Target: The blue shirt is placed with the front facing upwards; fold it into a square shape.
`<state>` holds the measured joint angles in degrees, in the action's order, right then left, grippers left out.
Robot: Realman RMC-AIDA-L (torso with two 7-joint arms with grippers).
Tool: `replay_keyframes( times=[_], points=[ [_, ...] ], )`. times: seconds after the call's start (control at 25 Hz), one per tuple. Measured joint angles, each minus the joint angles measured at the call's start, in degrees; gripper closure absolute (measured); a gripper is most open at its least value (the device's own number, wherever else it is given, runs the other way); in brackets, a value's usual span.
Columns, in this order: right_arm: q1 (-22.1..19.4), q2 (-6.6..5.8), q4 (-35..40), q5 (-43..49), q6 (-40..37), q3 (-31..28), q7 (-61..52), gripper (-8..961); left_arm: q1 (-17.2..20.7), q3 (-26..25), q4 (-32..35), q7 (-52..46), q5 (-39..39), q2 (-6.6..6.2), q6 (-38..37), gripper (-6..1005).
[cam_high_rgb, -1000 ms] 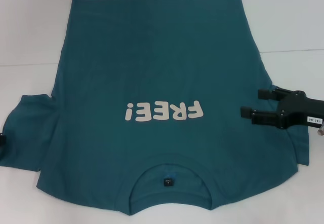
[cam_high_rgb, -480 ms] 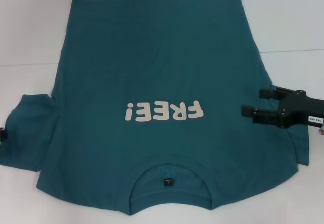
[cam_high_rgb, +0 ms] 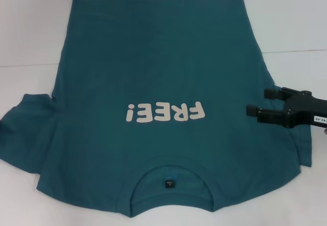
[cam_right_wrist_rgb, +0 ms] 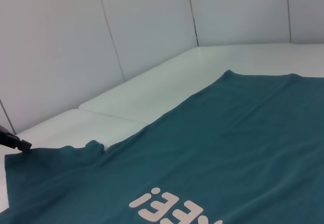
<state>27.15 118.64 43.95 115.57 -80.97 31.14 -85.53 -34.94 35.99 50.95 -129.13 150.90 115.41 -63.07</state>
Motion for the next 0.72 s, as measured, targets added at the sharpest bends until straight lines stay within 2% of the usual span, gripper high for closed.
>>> replay_keyframes(
  times=[0.32, 0.72],
  points=[
    [0.0, -0.09, 0.4, 0.0, -0.1, -1.3, -0.7, 30, -1.7, -0.2, 2.0, 0.1, -0.1, -0.59, -2.8, 1000],
    [0.0, -0.28, 0.6, 0.0, -0.2, -2.6, -1.0, 30, -2.4, -0.4, 8.1, -0.7, -5.5, -0.14, -11.3, 1001]
  ],
)
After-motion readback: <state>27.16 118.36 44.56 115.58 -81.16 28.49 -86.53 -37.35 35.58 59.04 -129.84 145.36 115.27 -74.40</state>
